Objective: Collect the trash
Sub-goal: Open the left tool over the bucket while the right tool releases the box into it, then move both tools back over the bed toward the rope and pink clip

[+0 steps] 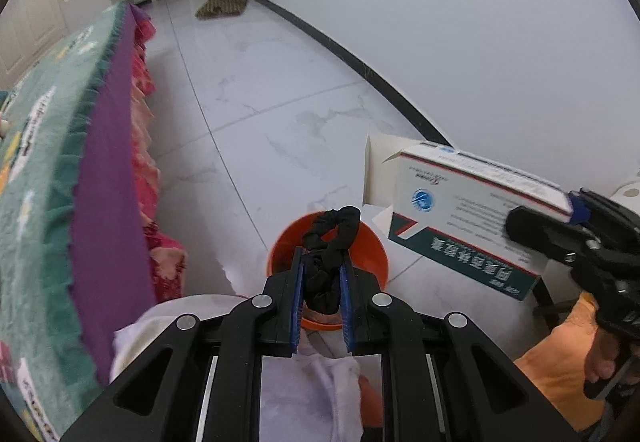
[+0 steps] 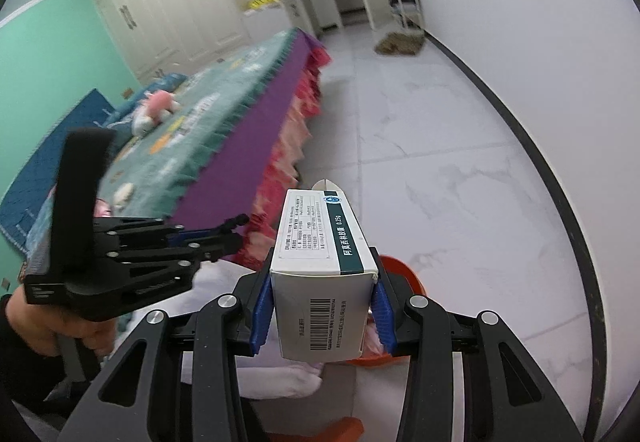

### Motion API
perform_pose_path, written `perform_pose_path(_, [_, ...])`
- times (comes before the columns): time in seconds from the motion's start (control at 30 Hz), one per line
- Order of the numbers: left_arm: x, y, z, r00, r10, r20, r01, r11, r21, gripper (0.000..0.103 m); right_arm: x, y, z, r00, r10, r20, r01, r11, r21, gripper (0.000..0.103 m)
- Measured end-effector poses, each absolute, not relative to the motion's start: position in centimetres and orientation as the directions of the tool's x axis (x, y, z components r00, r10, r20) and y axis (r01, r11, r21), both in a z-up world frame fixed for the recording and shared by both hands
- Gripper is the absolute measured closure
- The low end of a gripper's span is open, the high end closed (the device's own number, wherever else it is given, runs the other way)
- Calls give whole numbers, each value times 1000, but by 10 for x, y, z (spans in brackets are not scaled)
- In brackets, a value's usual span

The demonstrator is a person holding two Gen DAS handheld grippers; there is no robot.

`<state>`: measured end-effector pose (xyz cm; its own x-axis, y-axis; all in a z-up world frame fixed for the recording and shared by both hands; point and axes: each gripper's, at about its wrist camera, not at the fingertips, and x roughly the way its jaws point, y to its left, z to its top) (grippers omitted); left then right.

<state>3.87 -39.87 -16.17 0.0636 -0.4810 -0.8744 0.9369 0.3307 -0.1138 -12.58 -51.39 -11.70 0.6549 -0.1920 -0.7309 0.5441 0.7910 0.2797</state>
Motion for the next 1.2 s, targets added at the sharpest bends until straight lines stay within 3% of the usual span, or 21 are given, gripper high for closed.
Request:
perform_pose_path(0.23, [49,-419,-197,24,-408,-913,931,342,-128,86,-105,-536,-172,577,-160,-801,578,773,261,60])
perform_pose_path(0.4, [61,-430,-216,9,-366,-931,927,353,-130,86,-90,-549,-202,528,-170,-832,607,761,230,53])
perform_pose_path(0.73, [47,-453,-230,-11,-326,-945,939,321,-121,85,-91,-560,-201,532,-181,-827,634,733,248,52])
perform_pose_path(0.9, [37,-464,-233,-5,-316,-949,953,287,-100,75,-104,-563,-196,534,-191,-824,648,718,254,52])
perform_pose_path(0.97, [34,-465,-231,-5,-320,-947,956,278,-98,66,-106,-563,-195,532,-190,-825,650,716,255,52])
perform_pose_path(1.03, [35,-466,-230,9,-329,-944,957,277,-88,48,-107,-563,-193,534,-190,-823,651,714,258,52])
perform_pose_path(1.2, [36,-466,-227,16,-339,-941,957,277,-84,47,-104,-561,-189,539,-191,-820,648,716,259,52])
